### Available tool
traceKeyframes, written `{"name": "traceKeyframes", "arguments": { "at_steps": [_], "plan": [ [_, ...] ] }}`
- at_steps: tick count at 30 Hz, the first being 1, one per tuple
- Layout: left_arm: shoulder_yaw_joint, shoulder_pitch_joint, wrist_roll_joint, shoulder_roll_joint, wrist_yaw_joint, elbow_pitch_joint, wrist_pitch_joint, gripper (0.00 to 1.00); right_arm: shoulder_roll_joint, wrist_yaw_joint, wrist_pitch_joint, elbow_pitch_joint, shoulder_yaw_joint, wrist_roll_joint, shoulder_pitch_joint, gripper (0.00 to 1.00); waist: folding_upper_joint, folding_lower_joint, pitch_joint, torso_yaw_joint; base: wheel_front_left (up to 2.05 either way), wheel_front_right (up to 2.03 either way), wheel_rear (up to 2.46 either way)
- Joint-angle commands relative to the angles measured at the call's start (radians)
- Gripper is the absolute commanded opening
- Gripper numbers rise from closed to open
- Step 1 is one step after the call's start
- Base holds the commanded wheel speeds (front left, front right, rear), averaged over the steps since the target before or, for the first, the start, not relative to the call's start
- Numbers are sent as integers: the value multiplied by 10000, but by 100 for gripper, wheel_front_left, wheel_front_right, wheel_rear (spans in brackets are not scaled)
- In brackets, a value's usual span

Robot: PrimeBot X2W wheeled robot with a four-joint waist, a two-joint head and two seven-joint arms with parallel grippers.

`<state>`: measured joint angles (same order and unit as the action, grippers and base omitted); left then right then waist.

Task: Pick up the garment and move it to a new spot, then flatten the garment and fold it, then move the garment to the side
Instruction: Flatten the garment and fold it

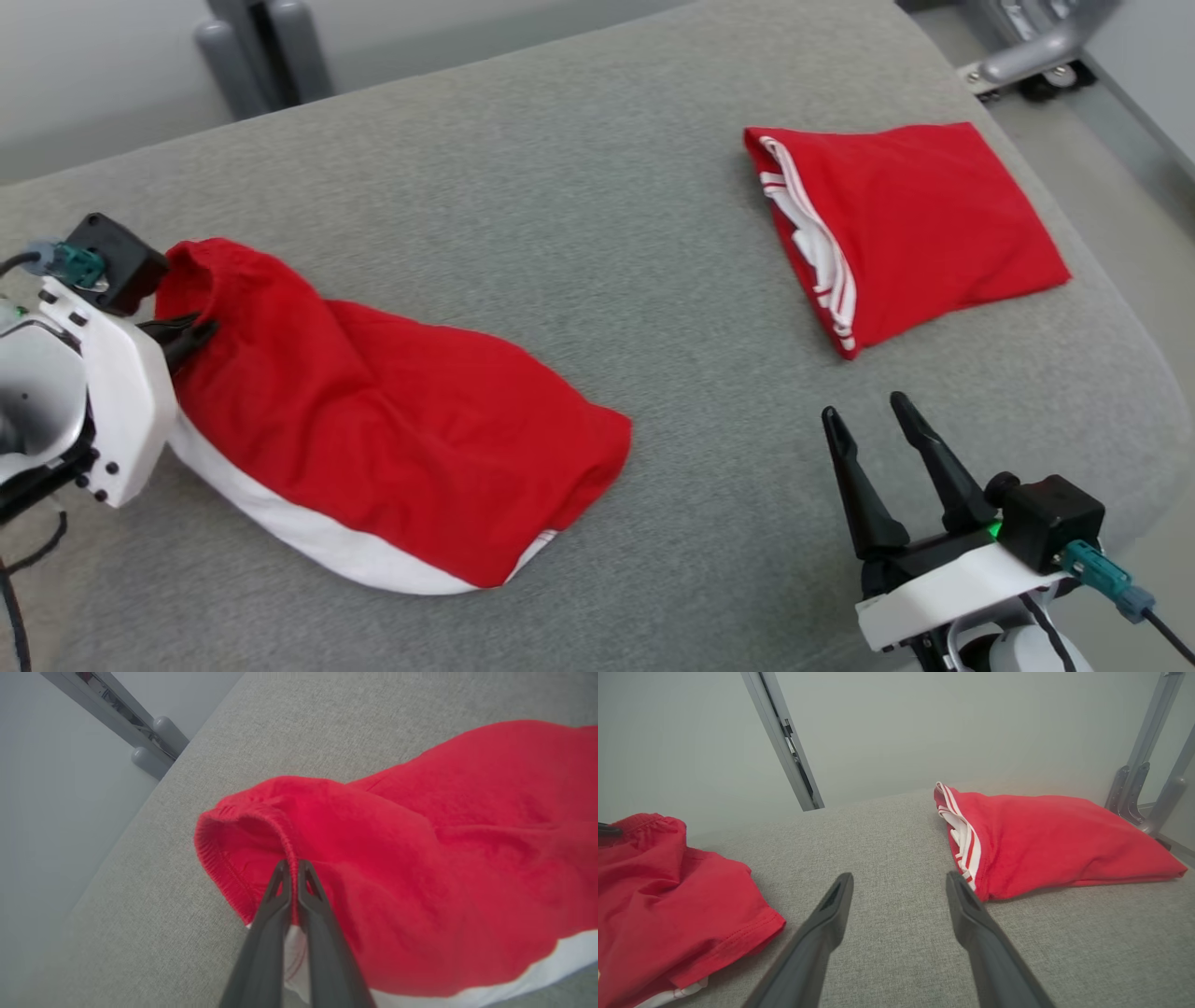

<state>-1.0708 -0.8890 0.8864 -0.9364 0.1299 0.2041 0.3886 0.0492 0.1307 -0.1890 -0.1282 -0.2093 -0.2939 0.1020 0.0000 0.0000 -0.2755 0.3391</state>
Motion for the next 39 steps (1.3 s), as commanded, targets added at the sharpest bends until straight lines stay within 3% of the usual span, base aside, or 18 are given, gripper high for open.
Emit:
{"name": "traceKeyframes", "arguments": {
  "at_steps": [1,10,17,25,31,34,39],
  "plan": [
    [50,144,139,-115,-123,-437,-70,0,47,0,-71,60,91,82,5,100,0,0,89,-366,0,0,0],
    [107,1306,362,-1026,-1803,-4777,-88,0,49,-1,242,374,628,399,-238,100,0,0,339,-1594,0,0,0],
    [134,1729,184,-1067,-2804,-7080,-280,0,51,-1,431,582,797,458,-266,100,0,0,534,-2104,0,0,0],
    [464,2196,507,-914,-3849,-8174,-835,0,51,0,532,718,850,445,-438,100,0,0,614,-2259,0,0,0],
    [1276,3575,1753,-1001,-5030,-7454,-2552,0,48,0,543,751,820,356,-453,100,0,0,586,-2201,0,0,0],
    [1874,4650,2830,-734,-4921,-6241,-4145,0,51,0,572,717,814,277,-455,100,0,0,600,-2205,0,0,0],
    [2506,5527,4048,-142,-4094,-4257,-5598,0,51,-1,703,715,671,335,-328,100,0,0,628,-2196,0,0,0]
  ]
}}
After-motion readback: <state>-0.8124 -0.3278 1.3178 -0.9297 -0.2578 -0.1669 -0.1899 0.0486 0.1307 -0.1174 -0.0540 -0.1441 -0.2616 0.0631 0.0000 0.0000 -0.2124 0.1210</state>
